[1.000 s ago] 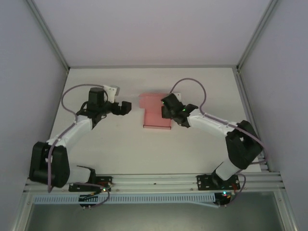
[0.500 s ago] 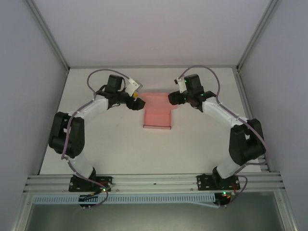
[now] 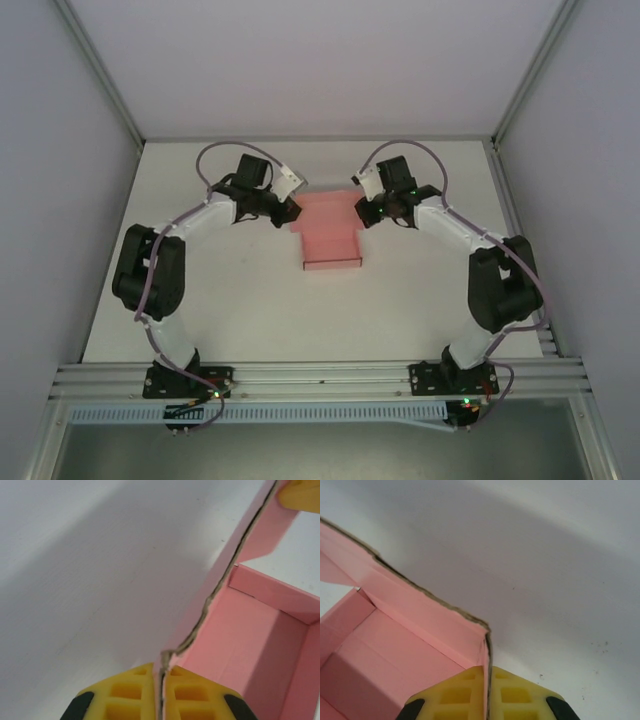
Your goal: Assemble paper box
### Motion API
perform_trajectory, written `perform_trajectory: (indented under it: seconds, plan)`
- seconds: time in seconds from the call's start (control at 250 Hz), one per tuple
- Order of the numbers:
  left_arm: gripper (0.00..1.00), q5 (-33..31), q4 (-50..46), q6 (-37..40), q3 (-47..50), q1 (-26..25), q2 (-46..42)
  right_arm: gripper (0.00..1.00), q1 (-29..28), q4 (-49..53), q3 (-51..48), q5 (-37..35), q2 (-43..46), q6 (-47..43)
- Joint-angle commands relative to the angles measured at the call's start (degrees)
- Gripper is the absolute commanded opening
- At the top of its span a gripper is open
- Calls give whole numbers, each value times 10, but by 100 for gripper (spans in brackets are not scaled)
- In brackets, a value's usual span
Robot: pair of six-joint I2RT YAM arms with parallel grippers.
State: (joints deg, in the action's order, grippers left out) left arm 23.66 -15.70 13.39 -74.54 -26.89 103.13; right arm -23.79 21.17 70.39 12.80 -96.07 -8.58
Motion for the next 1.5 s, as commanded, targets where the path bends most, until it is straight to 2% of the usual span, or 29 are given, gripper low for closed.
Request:
perform_trajectory:
  seconds: [0.0,0.08,0.156,0.367,0.471,0.607,0.735,0.866,1.002,1.142,1.242,1.386,1.461,1.497]
  plan:
    - [0,-116,13,-61,-13,-24,-15,0,-19,-16,-9,-47,20,44]
    - [0,-187,35,-109,-14,-38,-24,0,-34,-58,-31,-99,36,101]
    - [0,-251,57,-195,-19,-44,-25,0,-49,-122,-63,-147,51,162]
    - [0,-352,207,-329,62,-74,-50,0,-96,-301,-134,-251,59,299]
    - [0,-359,286,-334,103,-83,-56,0,-102,-341,-137,-273,37,353]
    - [0,-360,315,-352,117,-86,-50,0,-112,-388,-155,-325,21,405]
    - [0,-365,365,-388,144,-86,-44,0,-122,-487,-194,-295,11,368]
    - [1,-361,459,-413,198,-88,-45,0,-127,-526,-229,-277,0,332]
    - [6,-355,536,-433,255,-95,-50,0,-129,-659,-306,-253,-12,296]
    - [4,-336,595,-440,295,-100,-47,0,-133,-681,-326,-242,-29,295]
    - [1,-342,593,-447,309,-108,-52,0,-141,-708,-341,-252,-32,287]
    - [8,-353,670,-440,374,-128,-63,0,-161,-749,-375,-295,-24,280]
    - [11,-300,740,-422,412,-128,-58,0,-172,-764,-390,-320,-22,275]
    - [18,-276,775,-416,433,-128,-59,0,-176,-776,-400,-323,-21,271]
